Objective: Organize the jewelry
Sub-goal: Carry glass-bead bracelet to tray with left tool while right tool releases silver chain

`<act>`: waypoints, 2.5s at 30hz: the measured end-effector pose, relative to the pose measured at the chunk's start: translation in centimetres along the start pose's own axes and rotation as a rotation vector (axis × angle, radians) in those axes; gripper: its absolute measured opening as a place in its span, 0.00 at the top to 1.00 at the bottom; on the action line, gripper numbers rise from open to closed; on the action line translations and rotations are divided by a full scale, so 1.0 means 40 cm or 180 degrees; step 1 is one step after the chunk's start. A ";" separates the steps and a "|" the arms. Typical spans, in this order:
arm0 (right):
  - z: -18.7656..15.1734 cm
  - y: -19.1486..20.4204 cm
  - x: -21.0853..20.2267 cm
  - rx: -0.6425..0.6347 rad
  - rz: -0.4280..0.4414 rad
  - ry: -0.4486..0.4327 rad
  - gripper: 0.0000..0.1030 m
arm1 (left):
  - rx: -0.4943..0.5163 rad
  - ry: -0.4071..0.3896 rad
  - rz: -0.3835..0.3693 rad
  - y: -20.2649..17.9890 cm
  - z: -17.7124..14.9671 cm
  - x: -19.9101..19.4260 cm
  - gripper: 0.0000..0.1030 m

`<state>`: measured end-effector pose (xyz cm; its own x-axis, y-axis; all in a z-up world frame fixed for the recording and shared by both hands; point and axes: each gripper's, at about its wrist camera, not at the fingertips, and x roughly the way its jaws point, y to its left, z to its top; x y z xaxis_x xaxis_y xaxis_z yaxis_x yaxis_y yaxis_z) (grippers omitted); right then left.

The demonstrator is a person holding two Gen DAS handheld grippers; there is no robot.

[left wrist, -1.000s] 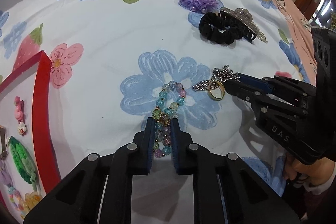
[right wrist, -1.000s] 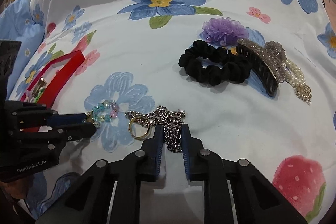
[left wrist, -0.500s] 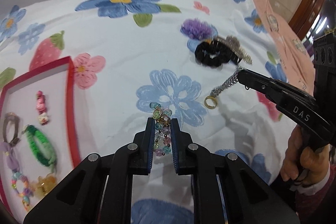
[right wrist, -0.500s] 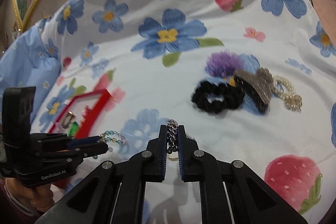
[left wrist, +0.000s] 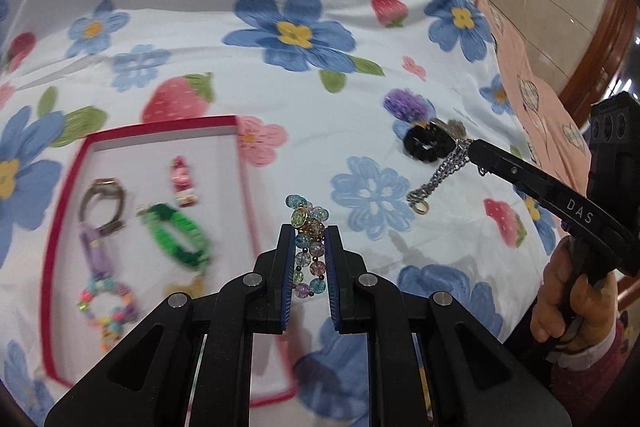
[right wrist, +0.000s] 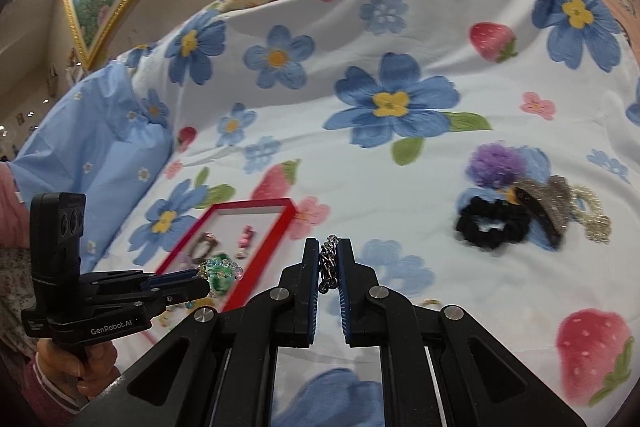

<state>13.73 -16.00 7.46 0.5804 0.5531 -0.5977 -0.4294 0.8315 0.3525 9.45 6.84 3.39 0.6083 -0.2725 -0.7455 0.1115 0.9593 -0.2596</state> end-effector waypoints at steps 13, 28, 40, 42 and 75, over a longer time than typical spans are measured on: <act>-0.025 0.161 0.038 -0.0174 0.0514 0.0147 0.92 | -0.0336 -0.0197 0.0327 0.153 -0.065 -0.148 0.88; -0.054 0.314 0.078 -0.0388 0.0910 0.0322 0.92 | -0.0655 -0.0271 0.0550 0.272 -0.142 -0.233 0.88; -0.115 0.387 0.138 -0.0511 0.1022 0.0597 0.92 | -0.0784 -0.0136 0.0570 0.327 -0.188 -0.198 0.88; -0.127 0.387 0.152 -0.0499 0.1011 0.0651 0.92 | -0.0803 -0.0081 0.0571 0.337 -0.198 -0.177 0.88; -0.233 0.351 0.320 -0.0466 0.0837 0.1427 0.89 | -0.0895 0.0312 0.0602 0.395 -0.231 -0.058 0.85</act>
<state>8.68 2.30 -1.96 0.1018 0.6385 -0.7629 -0.6310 0.6343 0.4466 2.57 21.94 -4.65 0.5177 -0.1109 -0.8483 -0.2250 0.9390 -0.2601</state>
